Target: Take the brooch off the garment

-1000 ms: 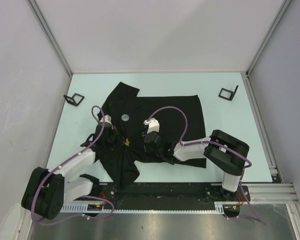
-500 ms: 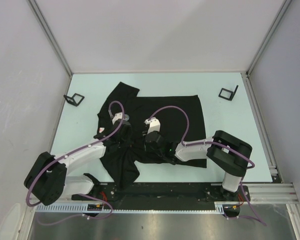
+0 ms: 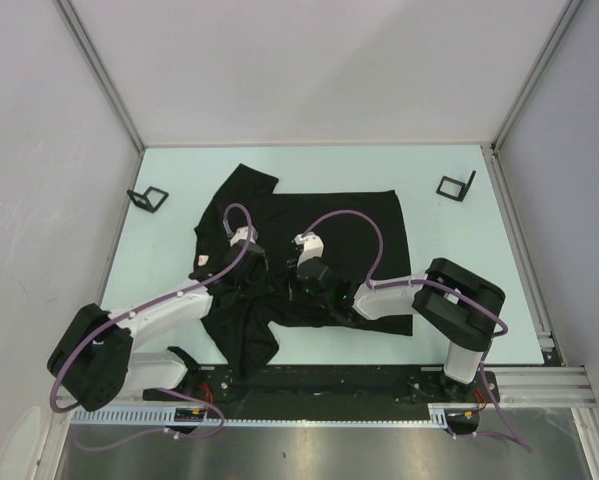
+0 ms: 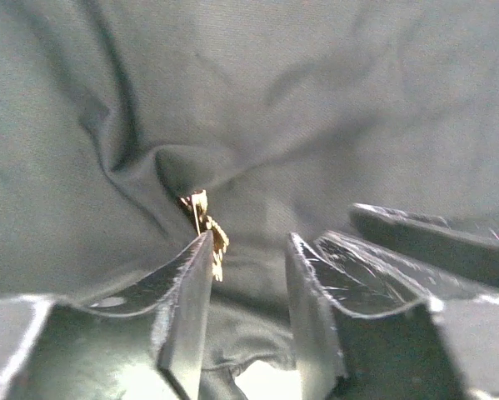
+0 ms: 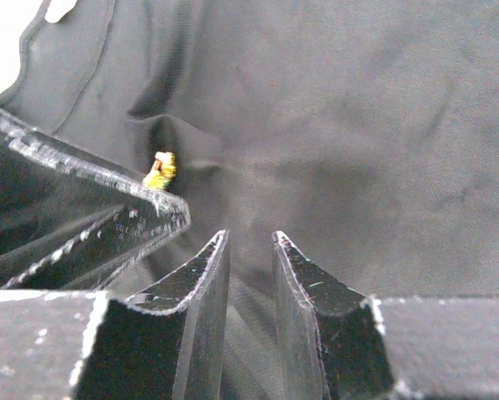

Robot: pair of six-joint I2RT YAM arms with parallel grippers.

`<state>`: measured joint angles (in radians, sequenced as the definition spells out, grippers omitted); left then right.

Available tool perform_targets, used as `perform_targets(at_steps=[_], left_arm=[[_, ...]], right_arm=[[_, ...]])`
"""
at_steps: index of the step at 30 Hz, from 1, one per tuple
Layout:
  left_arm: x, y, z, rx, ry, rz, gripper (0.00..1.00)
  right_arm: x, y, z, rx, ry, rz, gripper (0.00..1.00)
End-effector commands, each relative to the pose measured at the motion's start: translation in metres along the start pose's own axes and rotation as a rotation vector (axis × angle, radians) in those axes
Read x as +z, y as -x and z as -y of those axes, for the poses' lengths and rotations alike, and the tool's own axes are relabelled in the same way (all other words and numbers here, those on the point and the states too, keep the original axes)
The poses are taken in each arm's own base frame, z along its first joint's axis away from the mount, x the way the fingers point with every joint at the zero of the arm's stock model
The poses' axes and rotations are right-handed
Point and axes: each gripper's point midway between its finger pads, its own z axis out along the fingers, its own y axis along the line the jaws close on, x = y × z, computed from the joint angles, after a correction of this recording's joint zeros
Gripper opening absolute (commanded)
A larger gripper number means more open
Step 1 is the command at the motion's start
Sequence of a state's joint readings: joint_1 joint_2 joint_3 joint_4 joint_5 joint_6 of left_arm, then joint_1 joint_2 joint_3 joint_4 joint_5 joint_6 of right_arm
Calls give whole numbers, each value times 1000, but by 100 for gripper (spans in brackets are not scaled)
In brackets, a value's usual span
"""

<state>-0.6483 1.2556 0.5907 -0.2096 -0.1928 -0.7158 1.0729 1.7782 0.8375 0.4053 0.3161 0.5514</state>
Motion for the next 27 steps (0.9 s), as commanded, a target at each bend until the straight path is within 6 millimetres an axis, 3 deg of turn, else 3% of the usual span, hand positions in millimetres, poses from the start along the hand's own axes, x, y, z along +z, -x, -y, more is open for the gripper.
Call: perform_targets(at_steps=[1, 10, 14, 15, 17, 18, 22, 23, 27], left_arm=[[-12, 7, 15, 7, -101, 42, 49], [-21, 10, 26, -11, -192, 51, 59], [-36, 25, 13, -53, -161, 123, 63], [-37, 27, 2, -73, -127, 127, 63], [-44, 34, -8, -124, -117, 158, 61], [-41, 33, -21, -161, -94, 154, 56], [-32, 26, -35, -248, -121, 131, 45], [-27, 17, -33, -253, -144, 81, 43], [-15, 13, -30, -253, -168, 32, 33]], right_arm=[[-2, 21, -25, 88, 138, 36, 32], [-6, 35, -42, 157, 239, 45, 37], [-5, 37, -57, 191, 331, 35, 44], [-2, 38, -57, 202, 336, 33, 47], [3, 29, -62, 206, 366, -8, 48], [6, 33, -68, 206, 380, -5, 49], [14, 31, -75, 209, 399, -18, 48], [17, 27, -74, 208, 394, -30, 48], [23, 26, -75, 207, 394, -33, 44]])
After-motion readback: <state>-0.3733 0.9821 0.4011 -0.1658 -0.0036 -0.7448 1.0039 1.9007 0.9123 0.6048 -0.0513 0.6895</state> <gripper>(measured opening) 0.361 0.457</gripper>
